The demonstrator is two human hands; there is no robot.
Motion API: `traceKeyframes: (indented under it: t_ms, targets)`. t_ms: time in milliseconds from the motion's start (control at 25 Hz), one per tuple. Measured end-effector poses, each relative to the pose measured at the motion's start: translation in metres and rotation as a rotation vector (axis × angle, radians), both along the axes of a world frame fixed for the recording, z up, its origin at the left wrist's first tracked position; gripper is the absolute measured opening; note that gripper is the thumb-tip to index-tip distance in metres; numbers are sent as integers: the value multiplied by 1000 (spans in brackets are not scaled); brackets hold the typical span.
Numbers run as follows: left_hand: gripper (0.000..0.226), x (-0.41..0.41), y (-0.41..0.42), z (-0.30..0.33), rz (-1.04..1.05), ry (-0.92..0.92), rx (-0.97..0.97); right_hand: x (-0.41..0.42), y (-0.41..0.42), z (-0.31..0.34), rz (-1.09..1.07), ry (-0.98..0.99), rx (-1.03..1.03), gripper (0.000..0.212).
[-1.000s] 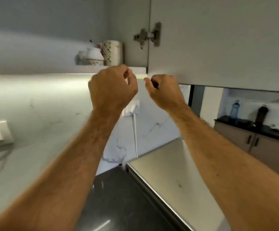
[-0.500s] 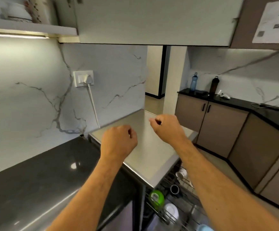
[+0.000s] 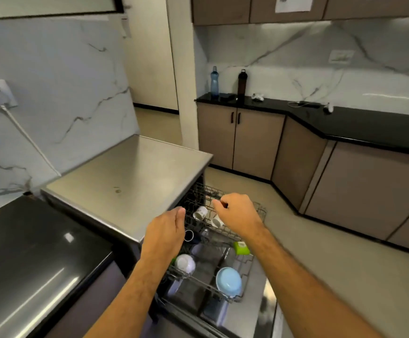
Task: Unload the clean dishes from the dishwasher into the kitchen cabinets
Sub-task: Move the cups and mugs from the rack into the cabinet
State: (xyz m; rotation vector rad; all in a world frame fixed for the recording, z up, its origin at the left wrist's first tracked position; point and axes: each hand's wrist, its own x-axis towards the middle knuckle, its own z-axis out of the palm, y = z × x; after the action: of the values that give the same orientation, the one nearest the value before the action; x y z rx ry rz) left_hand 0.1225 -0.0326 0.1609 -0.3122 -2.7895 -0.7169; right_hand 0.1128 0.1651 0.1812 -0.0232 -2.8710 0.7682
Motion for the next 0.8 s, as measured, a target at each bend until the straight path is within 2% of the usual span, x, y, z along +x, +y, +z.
traceKeyframes:
  t_ms: [160, 400, 520, 800]
  targets:
    - [65, -23, 19, -35, -33, -116, 35, 1, 37, -37, -67, -93, -116, 40]
    - [60, -47, 54, -87, -172, -319, -73, -17, 82, -89, -82, -338, -49, 25]
    - [59, -48, 68, -103, -264, -358, -135, -26, 96, -106, -97, -381, -63, 23]
    - [81, -63, 86, -137, -144, -454, -135, -59, 145, -136, -19, -473, -33, 23]
